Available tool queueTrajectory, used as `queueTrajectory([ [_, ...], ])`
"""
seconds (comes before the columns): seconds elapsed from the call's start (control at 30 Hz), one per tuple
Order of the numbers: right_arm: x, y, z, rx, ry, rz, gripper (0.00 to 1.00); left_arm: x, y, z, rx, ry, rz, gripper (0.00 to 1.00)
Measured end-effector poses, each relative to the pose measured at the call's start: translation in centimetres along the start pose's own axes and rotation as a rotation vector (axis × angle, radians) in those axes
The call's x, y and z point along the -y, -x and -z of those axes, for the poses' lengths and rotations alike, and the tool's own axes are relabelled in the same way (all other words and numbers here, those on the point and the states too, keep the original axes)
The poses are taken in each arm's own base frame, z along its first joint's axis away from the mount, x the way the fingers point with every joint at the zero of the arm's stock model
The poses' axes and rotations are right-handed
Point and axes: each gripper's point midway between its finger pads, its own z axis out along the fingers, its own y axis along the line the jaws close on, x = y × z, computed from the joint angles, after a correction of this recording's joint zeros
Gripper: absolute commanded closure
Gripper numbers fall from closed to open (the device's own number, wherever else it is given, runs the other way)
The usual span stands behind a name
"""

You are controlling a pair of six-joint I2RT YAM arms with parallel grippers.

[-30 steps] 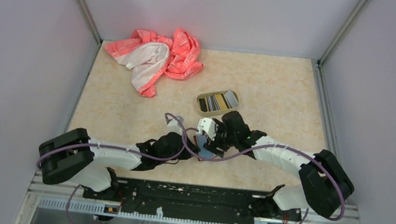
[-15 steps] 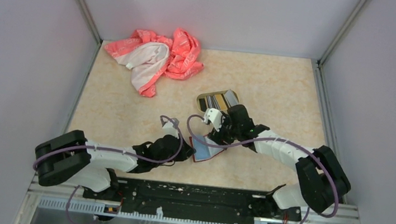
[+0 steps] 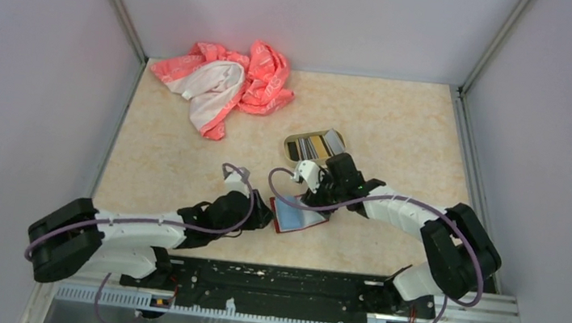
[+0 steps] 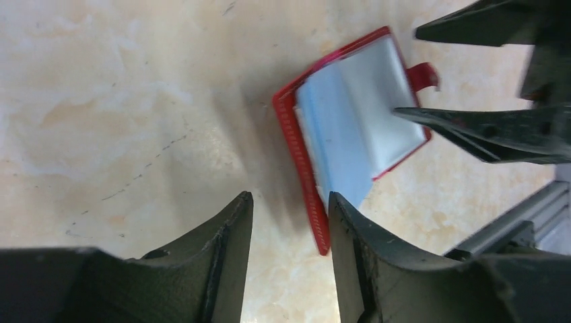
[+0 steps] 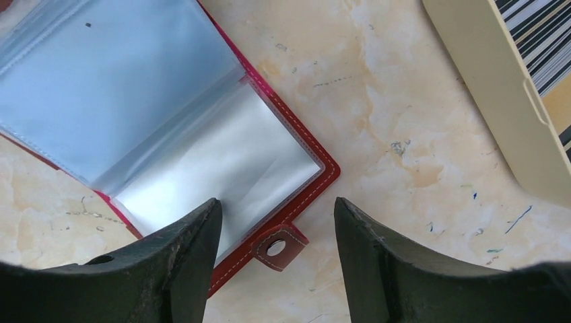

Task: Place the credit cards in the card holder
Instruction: Open the card holder at the center of the board.

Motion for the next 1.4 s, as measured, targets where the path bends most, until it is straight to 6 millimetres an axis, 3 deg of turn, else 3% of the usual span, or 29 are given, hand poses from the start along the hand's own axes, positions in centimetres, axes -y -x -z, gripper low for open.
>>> queueTrajectory([
  [0.13,-0.5,0.7,0.4,0.033,0.026,0.003,0.39,2.8,2.3,2.5,0.042,-0.123,-0.015,0.56],
  [0.27,-0.9,1.9,0.9,0.084,0.052,0.008,0.39,7.1,4.8,5.2,0.105,-0.325,0.017,0.78],
  [0.4,-1.5,2.7,1.2,0.12,0.086,-0.014,0.41,9.0,4.9,5.1,0.095,-0.401,0.024,0.89],
  [0.5,-1.2,2.9,1.2,0.123,0.084,-0.029,0.47,8.2,3.2,2.8,0.027,-0.357,0.011,0.9],
  [0.73,0.2,1.7,0.7,0.071,0.041,-0.075,0.51,3.8,-1.2,-2.8,-0.135,-0.196,0.0,0.91],
  [1.03,1.7,0.1,0.5,0.016,-0.018,-0.103,0.51,3.8,-1.2,-5.8,-0.175,-0.115,-0.031,0.94],
  [1.13,2.1,-0.3,0.7,0.01,-0.023,-0.126,0.47,4.0,-1.1,-6.3,-0.179,-0.102,-0.044,0.92],
  [1.27,2.7,1.3,2.2,0.086,-0.002,-0.145,0.44,4.0,-0.9,-6.3,-0.184,-0.095,-0.074,0.89],
  [1.4,1.5,5.7,5.5,0.287,0.087,-0.079,0.48,4.2,-0.6,-6.3,-0.193,-0.087,-0.131,0.89],
])
